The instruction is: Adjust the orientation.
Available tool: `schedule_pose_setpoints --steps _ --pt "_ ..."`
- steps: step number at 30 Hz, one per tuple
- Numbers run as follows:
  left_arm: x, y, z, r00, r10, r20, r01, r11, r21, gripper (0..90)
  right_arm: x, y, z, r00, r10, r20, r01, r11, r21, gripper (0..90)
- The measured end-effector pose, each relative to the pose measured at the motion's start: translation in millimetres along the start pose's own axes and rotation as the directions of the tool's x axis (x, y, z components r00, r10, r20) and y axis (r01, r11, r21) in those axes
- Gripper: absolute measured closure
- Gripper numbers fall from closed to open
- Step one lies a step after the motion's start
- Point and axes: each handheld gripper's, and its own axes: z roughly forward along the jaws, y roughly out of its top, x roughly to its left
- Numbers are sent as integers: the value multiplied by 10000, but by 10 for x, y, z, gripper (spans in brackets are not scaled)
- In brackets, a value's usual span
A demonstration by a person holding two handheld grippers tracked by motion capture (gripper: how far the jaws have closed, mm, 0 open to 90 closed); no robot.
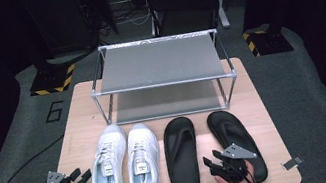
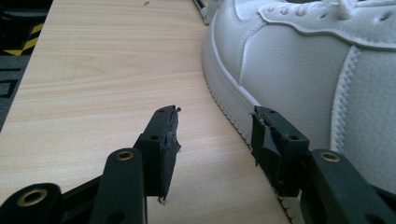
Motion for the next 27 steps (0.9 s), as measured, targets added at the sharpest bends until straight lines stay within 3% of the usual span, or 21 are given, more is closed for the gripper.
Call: schedule_pose_setpoints --steps 1,6,9,10,12,16,19,25,27 --pt "-3 -7 12 10000 -64 21 65 9998 -181 502 10 14 3 10000 27 -71 -26 9999 167 503" --pt "24 -5 -19 9995 -247 207 248 9997 -47 497 62 69 -20 10000 -17 49 16 9997 261 494" --pt "27 -10 -39 9996 -240 169 241 9997 -67 498 83 94 -5 9992 349 -209 -342 9990 300 500" --pt "25 -19 -30 9995 -282 111 284 9994 -197 497 81 101 11 9993 250 -272 -243 9993 293 501" --pt "34 -19 -41 9994 -281 190 281 9996 -1 498 106 105 30 9985 445 -319 -432 9982 408 503" --pt "38 -27 -37 9991 -404 84 406 9990 -198 496 128 101 61 9989 191 -419 -175 9991 387 512" --pt "50 -25 -40 9989 -451 113 453 9988 -177 485 145 75 80 9987 283 -417 -272 9993 255 483" --pt "55 -31 -40 9988 -483 43 483 9987 -138 475 175 14 76 9967 745 -319 -742 9972 116 414" --pt "63 -32 -45 9986 -519 37 520 9986 -95 474 177 8 66 9944 934 -484 -933 9956 47 411"
